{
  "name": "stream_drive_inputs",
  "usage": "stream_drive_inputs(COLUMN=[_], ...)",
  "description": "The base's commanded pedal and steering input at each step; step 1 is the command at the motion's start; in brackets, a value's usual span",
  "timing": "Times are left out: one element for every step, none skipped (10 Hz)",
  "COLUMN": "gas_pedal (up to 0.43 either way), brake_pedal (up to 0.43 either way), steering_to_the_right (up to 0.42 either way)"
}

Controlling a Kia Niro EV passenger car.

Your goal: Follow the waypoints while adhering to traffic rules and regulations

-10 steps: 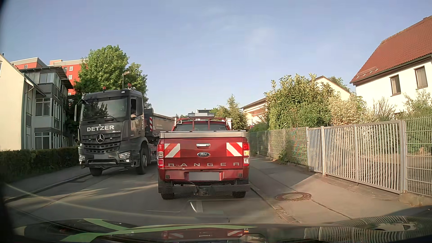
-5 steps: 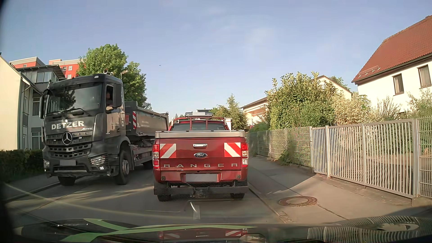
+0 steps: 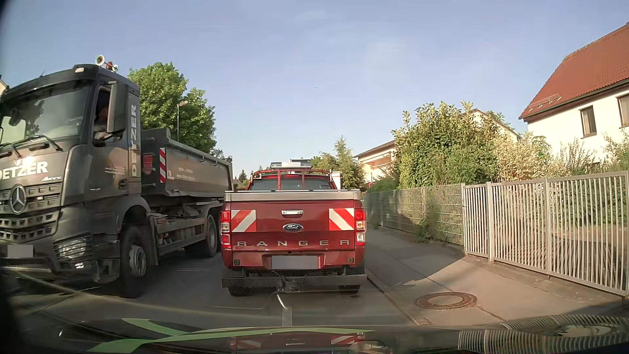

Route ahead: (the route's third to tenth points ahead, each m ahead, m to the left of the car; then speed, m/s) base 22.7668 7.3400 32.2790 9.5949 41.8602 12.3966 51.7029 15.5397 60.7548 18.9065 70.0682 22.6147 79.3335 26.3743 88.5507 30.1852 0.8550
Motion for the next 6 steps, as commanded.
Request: stream_drive_inputs(gas_pedal=[0.000, 0.000, 0.000, 0.000, 0.000, 0.000], brake_pedal=[0.000, 0.030, 0.073, 0.110, 0.134, 0.146], steering_to_the_right=[-0.209, -0.230, -0.250, -0.273, -0.289, -0.295])
